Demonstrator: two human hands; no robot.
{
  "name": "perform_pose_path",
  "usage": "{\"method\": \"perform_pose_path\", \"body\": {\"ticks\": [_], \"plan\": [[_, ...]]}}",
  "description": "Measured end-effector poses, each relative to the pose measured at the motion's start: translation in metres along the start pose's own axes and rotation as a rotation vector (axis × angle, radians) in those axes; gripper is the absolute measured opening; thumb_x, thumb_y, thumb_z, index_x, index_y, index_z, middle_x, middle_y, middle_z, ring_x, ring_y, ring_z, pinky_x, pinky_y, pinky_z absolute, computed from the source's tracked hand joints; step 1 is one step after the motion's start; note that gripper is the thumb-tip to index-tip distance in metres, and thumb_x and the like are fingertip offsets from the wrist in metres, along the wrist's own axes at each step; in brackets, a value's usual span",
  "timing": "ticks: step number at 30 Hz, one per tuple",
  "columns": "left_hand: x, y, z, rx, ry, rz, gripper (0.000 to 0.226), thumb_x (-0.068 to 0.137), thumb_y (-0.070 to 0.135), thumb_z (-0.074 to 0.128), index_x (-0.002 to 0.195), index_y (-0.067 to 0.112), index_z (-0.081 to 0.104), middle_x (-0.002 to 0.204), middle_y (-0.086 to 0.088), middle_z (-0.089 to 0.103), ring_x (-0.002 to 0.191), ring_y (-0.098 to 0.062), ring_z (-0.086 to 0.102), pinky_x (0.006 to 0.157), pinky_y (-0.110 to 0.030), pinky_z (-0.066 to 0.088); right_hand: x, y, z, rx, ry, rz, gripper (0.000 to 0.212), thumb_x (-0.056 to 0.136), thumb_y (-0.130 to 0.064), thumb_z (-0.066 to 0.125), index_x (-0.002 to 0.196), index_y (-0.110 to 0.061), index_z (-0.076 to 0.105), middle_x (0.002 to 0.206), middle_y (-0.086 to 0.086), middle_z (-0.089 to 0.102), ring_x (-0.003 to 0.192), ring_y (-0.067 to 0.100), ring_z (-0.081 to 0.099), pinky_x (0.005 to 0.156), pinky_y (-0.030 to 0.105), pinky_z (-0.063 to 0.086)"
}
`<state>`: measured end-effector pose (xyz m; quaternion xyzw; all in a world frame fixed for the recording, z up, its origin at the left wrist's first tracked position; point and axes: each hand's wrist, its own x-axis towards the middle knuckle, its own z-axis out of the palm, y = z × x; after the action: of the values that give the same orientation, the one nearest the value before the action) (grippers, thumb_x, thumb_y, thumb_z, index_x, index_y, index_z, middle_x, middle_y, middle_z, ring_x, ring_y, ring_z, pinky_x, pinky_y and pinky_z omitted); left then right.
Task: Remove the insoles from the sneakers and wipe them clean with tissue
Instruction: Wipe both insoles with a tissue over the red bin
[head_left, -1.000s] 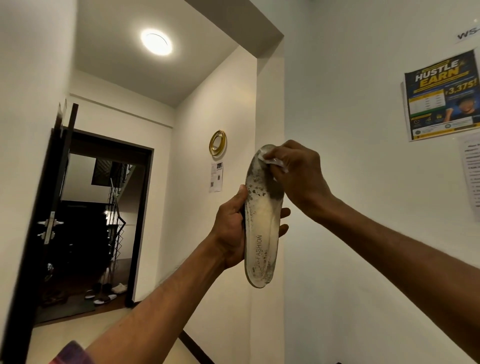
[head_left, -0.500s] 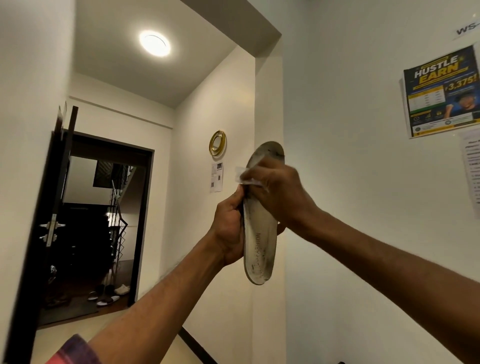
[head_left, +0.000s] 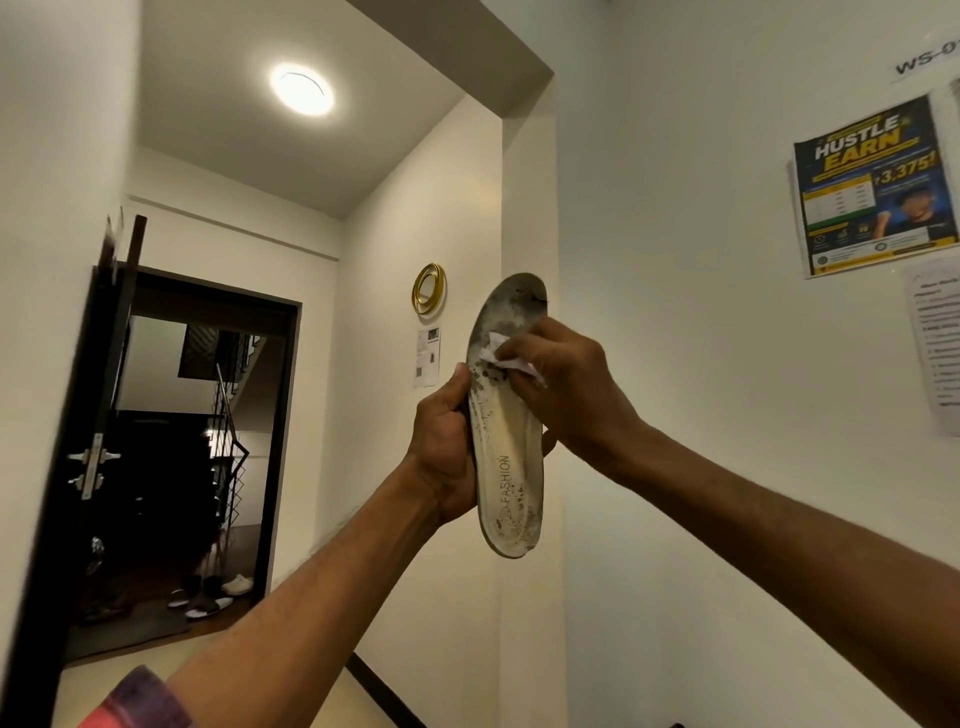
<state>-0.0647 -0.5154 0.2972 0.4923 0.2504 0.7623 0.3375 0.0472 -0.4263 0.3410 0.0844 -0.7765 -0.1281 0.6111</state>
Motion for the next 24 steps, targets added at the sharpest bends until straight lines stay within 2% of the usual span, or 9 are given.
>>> {"method": "perform_pose_path", "body": {"ticks": [2,5,9,12,16,18,19,21,24], "plan": [[0.000,0.001,0.000,-0.001,0.002,-0.001,0.063,0.103,0.060,0.029,0.131,0.017,0.065,0.121,-0.018,0.070,0.106,-0.037,0.067,0.095,-0.053,0.052,0.005,0.005,-0.002,0.002,0.010,0.001,0.016,0.089,-0.014,0.072,0.103,-0.006,0.073,0.101,0.011,0.065,0.083,0.016,0.063,0.068,0.023,0.057],[-0.001,-0.002,0.002,0.013,-0.005,-0.050,0.070,0.101,0.064,0.028,0.131,0.013,0.066,0.125,-0.020,0.069,0.112,-0.038,0.067,0.098,-0.052,0.050,0.018,0.020,-0.011,-0.053,0.179,0.133,0.009,0.091,-0.010,0.070,0.098,-0.006,0.074,0.091,0.010,0.066,0.076,0.017,0.063,0.063,0.013,0.050],[-0.002,0.000,0.000,0.028,-0.017,-0.054,0.071,0.102,0.064,0.026,0.133,0.013,0.063,0.121,-0.018,0.071,0.109,-0.037,0.068,0.095,-0.050,0.051,0.022,0.023,-0.014,-0.077,0.101,0.083,0.013,0.088,-0.010,0.073,0.100,-0.005,0.074,0.092,0.011,0.068,0.076,0.017,0.064,0.065,0.010,0.046],[-0.002,0.001,0.001,0.039,-0.008,-0.033,0.071,0.102,0.063,0.025,0.137,0.012,0.060,0.118,-0.017,0.073,0.108,-0.035,0.070,0.092,-0.049,0.053,0.023,0.031,-0.022,-0.032,0.239,0.198,0.008,0.087,-0.013,0.075,0.094,-0.010,0.077,0.087,0.005,0.070,0.073,0.012,0.064,0.064,0.005,0.041],[0.000,0.002,0.001,0.036,0.017,-0.012,0.068,0.103,0.062,0.025,0.140,0.015,0.058,0.126,-0.018,0.069,0.115,-0.038,0.067,0.098,-0.053,0.051,0.003,0.024,-0.006,0.041,0.045,0.121,0.010,0.086,-0.010,0.076,0.097,-0.008,0.076,0.089,0.004,0.065,0.073,0.012,0.063,0.061,0.006,0.046],[0.001,0.001,0.000,0.027,0.033,0.000,0.068,0.103,0.063,0.024,0.137,0.017,0.059,0.128,-0.018,0.068,0.120,-0.039,0.064,0.100,-0.055,0.050,-0.002,0.023,-0.003,0.055,0.094,0.169,0.010,0.087,-0.013,0.076,0.096,-0.008,0.076,0.086,0.001,0.063,0.070,0.009,0.060,0.057,0.004,0.043],[0.001,0.000,0.000,0.024,0.036,0.006,0.066,0.103,0.062,0.024,0.134,0.018,0.062,0.125,-0.018,0.070,0.117,-0.039,0.066,0.099,-0.055,0.052,-0.004,0.022,-0.002,0.071,0.100,0.176,0.010,0.087,-0.014,0.075,0.095,-0.008,0.074,0.087,0.001,0.063,0.070,0.008,0.060,0.056,0.005,0.045],[0.002,-0.002,-0.002,0.042,0.046,0.021,0.063,0.104,0.062,0.023,0.127,0.021,0.066,0.113,-0.015,0.073,0.106,-0.035,0.068,0.097,-0.054,0.053,-0.010,0.017,0.002,0.119,-0.033,0.099,0.012,0.087,-0.014,0.075,0.096,-0.007,0.070,0.095,0.002,0.062,0.079,0.012,0.064,0.059,0.008,0.051],[0.002,0.001,-0.008,0.041,0.071,0.036,0.063,0.104,0.061,0.024,0.132,0.021,0.064,0.113,-0.016,0.072,0.103,-0.035,0.067,0.098,-0.055,0.054,-0.015,0.015,0.008,0.097,-0.157,0.004,0.016,0.084,-0.016,0.078,0.097,-0.011,0.070,0.101,0.006,0.067,0.087,0.018,0.065,0.068,0.015,0.053]]}}
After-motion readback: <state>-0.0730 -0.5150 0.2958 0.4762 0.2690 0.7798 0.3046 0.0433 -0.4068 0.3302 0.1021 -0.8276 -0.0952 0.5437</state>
